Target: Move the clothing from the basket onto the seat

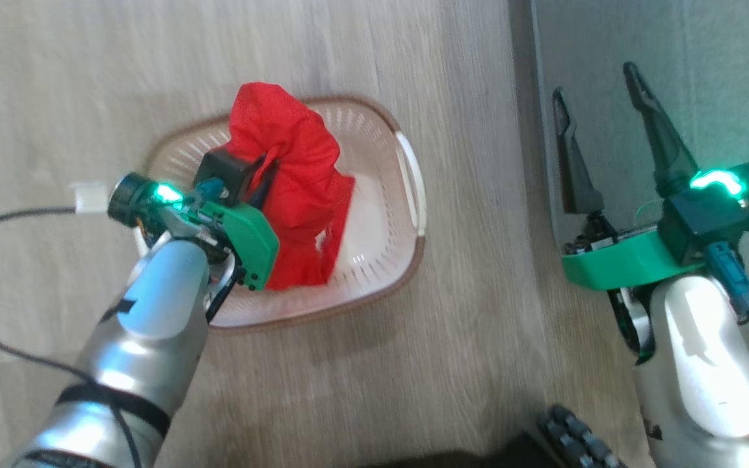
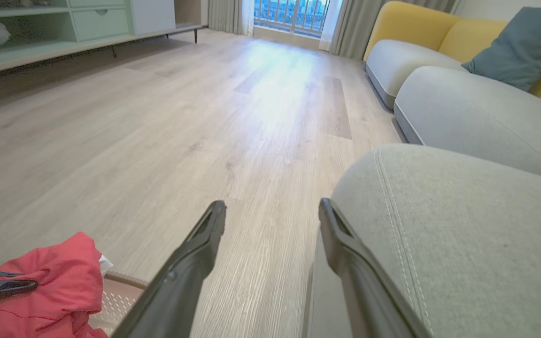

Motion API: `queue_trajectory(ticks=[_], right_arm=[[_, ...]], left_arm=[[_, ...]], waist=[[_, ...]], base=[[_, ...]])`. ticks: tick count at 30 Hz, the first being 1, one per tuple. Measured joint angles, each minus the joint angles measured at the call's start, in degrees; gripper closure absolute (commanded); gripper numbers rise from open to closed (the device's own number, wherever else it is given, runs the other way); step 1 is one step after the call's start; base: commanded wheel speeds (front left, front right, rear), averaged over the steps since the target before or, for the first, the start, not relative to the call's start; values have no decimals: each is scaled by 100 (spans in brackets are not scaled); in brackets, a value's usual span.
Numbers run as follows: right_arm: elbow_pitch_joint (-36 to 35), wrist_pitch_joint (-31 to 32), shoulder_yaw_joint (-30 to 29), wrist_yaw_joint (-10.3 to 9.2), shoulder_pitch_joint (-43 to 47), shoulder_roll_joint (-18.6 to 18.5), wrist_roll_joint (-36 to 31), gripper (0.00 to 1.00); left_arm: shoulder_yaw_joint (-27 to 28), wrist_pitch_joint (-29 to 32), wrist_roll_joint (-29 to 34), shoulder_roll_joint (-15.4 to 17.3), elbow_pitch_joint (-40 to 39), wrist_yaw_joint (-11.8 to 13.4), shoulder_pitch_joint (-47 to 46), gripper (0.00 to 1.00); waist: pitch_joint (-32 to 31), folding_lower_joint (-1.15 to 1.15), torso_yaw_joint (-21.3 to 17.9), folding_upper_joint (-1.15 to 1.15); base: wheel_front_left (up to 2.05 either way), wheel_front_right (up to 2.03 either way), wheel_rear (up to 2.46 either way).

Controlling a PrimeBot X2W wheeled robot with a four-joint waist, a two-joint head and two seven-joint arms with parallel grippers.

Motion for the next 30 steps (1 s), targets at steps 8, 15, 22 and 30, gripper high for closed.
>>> queue_trajectory(ticks=[8, 15, 22, 30], right_arm=[[296, 1, 42, 0, 324, -10, 63, 0], [442, 1, 19, 0, 648, -20, 105, 0], [483, 1, 158, 0, 940, -21, 204, 0], [481, 1, 135, 0, 1277, -21, 314, 0]], left_arm=[[561, 0, -172, -9, -1106, 53, 870, 100], [1117, 0, -215, -27, -2156, 51, 1712, 100], [1581, -1, -213, -133, -3083, 42, 2336, 100], [1896, -1, -197, -201, -3847, -9, 3018, 100]], waist=[[-1012, 0, 306, 0], [-1818, 0, 553, 0], [-2471, 0, 839, 0], [-3017, 0, 1073, 0]], base=[[0, 0, 0], [0, 0, 0], [0, 0, 0], [0, 0, 0]])
